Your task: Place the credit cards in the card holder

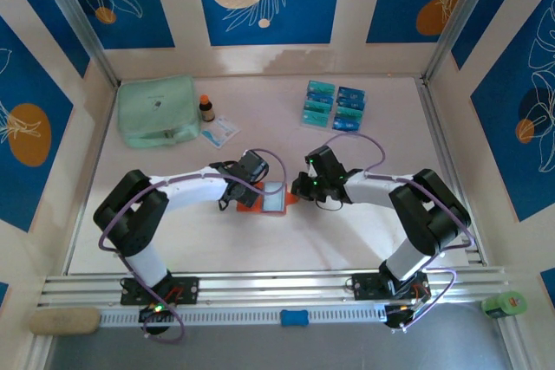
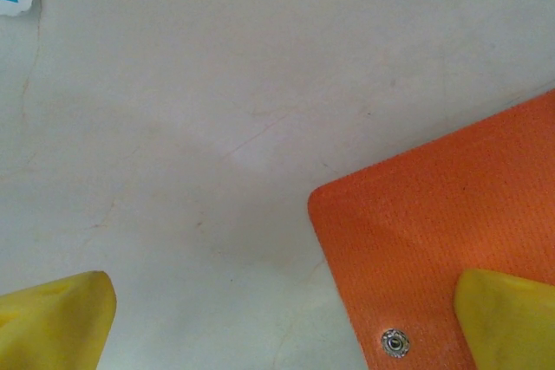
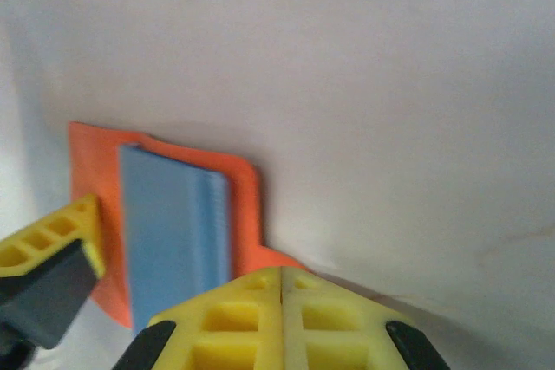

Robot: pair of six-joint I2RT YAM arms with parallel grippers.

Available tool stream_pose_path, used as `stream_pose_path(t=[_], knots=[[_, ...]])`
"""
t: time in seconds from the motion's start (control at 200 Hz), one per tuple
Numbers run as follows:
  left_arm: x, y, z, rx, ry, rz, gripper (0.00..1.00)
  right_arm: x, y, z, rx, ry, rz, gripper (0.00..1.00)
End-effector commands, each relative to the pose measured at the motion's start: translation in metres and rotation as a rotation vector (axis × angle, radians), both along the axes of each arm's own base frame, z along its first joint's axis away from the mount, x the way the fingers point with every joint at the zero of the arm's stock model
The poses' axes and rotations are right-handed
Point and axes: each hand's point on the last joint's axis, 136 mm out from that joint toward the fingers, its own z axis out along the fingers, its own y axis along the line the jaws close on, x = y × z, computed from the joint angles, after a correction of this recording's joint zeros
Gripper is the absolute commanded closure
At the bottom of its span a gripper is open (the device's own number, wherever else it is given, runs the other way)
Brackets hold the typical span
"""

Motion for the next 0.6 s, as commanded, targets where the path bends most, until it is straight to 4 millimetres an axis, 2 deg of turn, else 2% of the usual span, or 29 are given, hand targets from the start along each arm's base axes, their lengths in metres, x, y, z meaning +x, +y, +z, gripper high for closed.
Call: stream_pose_path(t=[0.0, 0.26, 0.43, 0.52, 0.595], knots=[[0.001, 0.002, 0.008, -0.016, -0.004, 0.019, 0.0, -0.003, -0.007, -0.009, -0.013, 0.007, -0.009, 0.94], [-0.012, 0.012, 0.001, -0.053, 0.007, 0.072, 0.0, -0.009, -0.009, -0.019, -0.012, 0.027, -0.007, 0.96], [-0.018, 0.017, -0.011, -0.037, 0.032, 0.087, 0.0, -0.009, -0.006, -0.016, 0.0, 0.023, 0.0, 0.97], [-0.019, 0.015, -0.008, -0.054, 0.036, 0.093, 0.0, -0.008, -0.003, -0.012, 0.015, 0.018, 0.016, 0.97], [-0.017, 0.009, 0.003, -0.096, 0.026, 0.095, 0.0, -0.008, 0.001, -0.008, 0.026, 0.012, 0.032, 0.97]])
